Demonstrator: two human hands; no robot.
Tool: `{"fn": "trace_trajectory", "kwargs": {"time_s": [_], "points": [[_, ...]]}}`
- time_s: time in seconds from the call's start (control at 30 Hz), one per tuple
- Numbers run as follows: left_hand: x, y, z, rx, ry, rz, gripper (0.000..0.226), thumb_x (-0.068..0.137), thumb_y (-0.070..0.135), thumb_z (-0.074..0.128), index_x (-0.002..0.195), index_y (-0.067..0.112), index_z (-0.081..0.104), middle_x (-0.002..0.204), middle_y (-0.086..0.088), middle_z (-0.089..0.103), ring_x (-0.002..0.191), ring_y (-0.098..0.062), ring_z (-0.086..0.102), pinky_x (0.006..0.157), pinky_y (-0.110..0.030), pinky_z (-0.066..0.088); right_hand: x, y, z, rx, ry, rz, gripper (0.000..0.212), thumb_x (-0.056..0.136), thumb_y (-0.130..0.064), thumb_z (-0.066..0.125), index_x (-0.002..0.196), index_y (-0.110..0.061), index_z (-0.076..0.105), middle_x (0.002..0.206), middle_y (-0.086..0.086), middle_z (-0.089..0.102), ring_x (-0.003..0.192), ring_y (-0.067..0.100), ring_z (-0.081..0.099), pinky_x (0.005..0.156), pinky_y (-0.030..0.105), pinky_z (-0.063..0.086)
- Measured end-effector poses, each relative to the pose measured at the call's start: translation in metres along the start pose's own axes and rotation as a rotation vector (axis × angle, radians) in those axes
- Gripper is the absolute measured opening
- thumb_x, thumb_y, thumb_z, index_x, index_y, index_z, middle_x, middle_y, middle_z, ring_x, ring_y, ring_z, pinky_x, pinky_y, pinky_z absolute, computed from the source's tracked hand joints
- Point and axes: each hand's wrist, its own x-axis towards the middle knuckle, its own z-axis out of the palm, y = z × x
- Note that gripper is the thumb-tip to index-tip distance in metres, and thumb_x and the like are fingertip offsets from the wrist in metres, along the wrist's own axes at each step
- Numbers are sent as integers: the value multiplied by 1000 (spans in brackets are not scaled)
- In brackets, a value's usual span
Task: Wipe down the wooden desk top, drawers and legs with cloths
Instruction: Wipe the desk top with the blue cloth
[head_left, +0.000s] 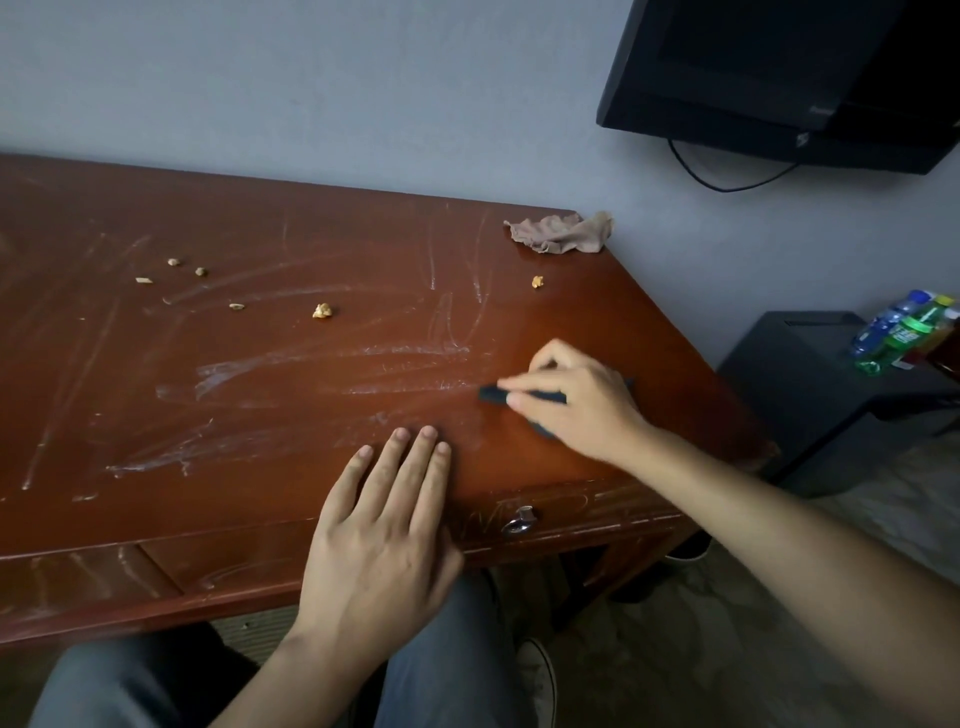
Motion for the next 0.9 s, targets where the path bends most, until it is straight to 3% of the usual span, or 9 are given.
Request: {"fn": "trace_trajectory", "kwargs": {"time_s": [0.23, 0.33, 0.43, 0.57, 0.67, 0.7, 0.77, 0.83, 0.9], "points": [[2, 0, -2, 12, -33, -2, 77, 89, 42, 54, 155, 5, 42, 163, -14, 38, 153, -30, 33, 122, -53, 30, 100, 34, 11, -197, 63, 349, 27, 100, -46, 58, 121, -39, 72, 124, -5, 57, 112, 26, 63, 84, 32, 45], [1, 0, -4, 5, -36, 6, 79, 89, 43, 53, 156, 4, 39, 163, -15, 37, 153, -30, 32, 122, -52, 30, 87, 13, 14, -221, 6, 348, 33, 101, -42, 50, 128, -36, 67, 122, -4, 51, 105, 29, 62, 86, 36, 47], [0, -3, -7, -10, -31, 23, 79, 90, 42, 53, 156, 2, 38, 163, -17, 35, 154, -30, 31, 122, -51, 29, 45, -21, -6, -142, -304, 310, 62, 92, -40, 53, 152, -33, 38, 122, -6, 32, 110, 26, 51, 93, 43, 45], [-1, -9, -13, -36, -14, 54, 76, 89, 39, 52, 153, -1, 43, 161, -18, 39, 152, -31, 33, 124, -47, 25, 0, -46, -43, 24, -700, 253, 88, 93, -12, 61, 163, -28, 10, 131, -15, 20, 120, 14, 40, 99, 26, 36], [-1, -12, -18, -76, -6, 59, 72, 89, 36, 49, 151, -1, 46, 158, -18, 43, 150, -31, 36, 124, -42, 22, -1, -31, -68, -162, -649, 247, 69, 87, -35, 77, 148, -29, 47, 131, -6, 46, 113, 15, 54, 91, 29, 47], [-1, -13, -19, -91, -6, 60, 72, 88, 35, 49, 151, -1, 47, 158, -18, 44, 150, -31, 36, 124, -41, 22, 2, -24, -73, -219, -589, 265, 52, 80, -49, 80, 125, -28, 65, 117, -4, 59, 105, 18, 61, 85, 35, 52], [-4, -17, -22, -108, -11, 58, 71, 88, 34, 48, 151, 1, 47, 159, -16, 44, 150, -29, 36, 123, -40, 24, 8, -9, -74, -380, -448, 320, 55, 72, -74, 73, 87, -21, 67, 88, -4, 67, 84, 21, 66, 70, 36, 51], [-9, -25, -23, -104, -17, 45, 71, 89, 36, 48, 152, 1, 47, 159, -15, 44, 151, -29, 35, 122, -42, 26, 6, 1, -63, -551, -311, 319, 70, 75, -89, 53, 92, -22, 62, 98, -7, 62, 90, 18, 62, 73, 35, 49], [-17, -35, -26, -90, -21, 25, 71, 89, 36, 48, 151, 1, 47, 158, -16, 44, 151, -30, 35, 121, -44, 28, -1, 8, -43, -410, -206, 271, 78, 84, -81, 53, 133, -21, 50, 139, -3, 45, 126, 18, 49, 97, 37, 46]]}}
